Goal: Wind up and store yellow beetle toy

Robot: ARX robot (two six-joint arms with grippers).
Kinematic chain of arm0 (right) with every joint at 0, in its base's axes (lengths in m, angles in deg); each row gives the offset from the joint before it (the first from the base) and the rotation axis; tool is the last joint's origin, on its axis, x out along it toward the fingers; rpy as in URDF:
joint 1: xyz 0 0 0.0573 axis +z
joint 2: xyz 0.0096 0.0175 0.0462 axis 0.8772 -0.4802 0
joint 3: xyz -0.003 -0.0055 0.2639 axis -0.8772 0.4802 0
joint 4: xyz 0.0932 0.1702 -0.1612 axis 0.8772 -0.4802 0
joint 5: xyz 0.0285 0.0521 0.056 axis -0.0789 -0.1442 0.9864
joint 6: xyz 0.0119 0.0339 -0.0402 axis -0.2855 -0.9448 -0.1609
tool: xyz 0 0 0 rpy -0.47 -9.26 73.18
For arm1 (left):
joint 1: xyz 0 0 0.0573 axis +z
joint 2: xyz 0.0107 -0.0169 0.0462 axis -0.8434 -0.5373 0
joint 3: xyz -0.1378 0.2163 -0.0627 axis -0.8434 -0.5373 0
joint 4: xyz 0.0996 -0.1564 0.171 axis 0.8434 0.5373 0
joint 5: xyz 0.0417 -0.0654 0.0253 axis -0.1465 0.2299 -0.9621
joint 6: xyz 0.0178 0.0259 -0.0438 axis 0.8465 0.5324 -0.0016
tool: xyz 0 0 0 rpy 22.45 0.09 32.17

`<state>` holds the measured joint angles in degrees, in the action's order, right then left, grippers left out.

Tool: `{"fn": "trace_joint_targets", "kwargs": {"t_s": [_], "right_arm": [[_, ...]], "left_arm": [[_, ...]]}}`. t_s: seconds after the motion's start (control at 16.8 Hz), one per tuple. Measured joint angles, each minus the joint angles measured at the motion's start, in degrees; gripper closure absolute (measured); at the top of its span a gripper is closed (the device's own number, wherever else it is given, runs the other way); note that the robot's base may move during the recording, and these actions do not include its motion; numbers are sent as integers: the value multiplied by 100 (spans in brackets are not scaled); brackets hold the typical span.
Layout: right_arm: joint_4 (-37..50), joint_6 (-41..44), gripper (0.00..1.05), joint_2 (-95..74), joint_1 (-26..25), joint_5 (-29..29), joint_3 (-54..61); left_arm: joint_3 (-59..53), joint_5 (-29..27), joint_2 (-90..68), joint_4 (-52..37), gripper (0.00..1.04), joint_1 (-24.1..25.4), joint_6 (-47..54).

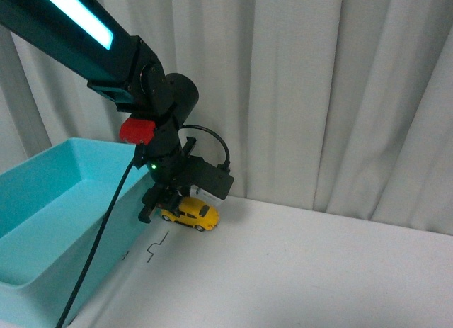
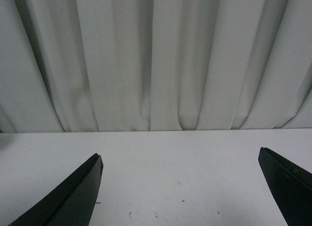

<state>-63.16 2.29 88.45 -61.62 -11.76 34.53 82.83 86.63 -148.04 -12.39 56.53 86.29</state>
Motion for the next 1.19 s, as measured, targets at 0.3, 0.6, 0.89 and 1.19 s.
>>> {"fn": "trace_joint_targets", "kwargs": {"t_s": [0.3,0.6,0.89,1.19], "right_arm": [[0,0,7,-2,0,0,0],[0,0,7,0,0,0,0],[0,0,7,-2,0,0,0],[-2,0,7,-2,0,2,0]], "left_arm": [[-39,476,177,205,73,-125,-208],[-107,796,461,369,73,-136,-544],[-133,1259,1110,846,73,9,-1075],[387,2052,1915,1740,73,1139,-2811]]}}
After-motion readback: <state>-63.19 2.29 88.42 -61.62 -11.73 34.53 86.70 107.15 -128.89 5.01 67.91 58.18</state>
